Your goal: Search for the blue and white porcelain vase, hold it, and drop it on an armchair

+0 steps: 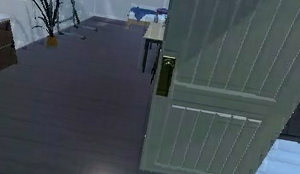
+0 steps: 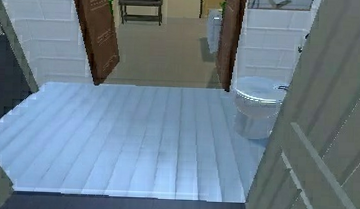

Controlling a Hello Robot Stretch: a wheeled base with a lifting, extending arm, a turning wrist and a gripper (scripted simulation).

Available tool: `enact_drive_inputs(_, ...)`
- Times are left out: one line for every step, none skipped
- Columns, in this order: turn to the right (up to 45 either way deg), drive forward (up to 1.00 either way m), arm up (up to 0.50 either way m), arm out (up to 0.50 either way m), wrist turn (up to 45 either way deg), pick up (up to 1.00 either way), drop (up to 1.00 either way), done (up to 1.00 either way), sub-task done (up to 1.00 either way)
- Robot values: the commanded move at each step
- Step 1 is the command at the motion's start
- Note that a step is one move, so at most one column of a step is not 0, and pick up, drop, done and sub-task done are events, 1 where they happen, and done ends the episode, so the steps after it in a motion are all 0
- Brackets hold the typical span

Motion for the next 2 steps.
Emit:
enact_drive_inputs(-18.0, 0.00, 0.00, 0.00, 0.0, 0.00, 0.00, 0.00, 0.00)
enact_drive_inputs(0.0, 0.40, 0.00, 0.00, 0.0, 0.00, 0.00, 0.00, 0.00)
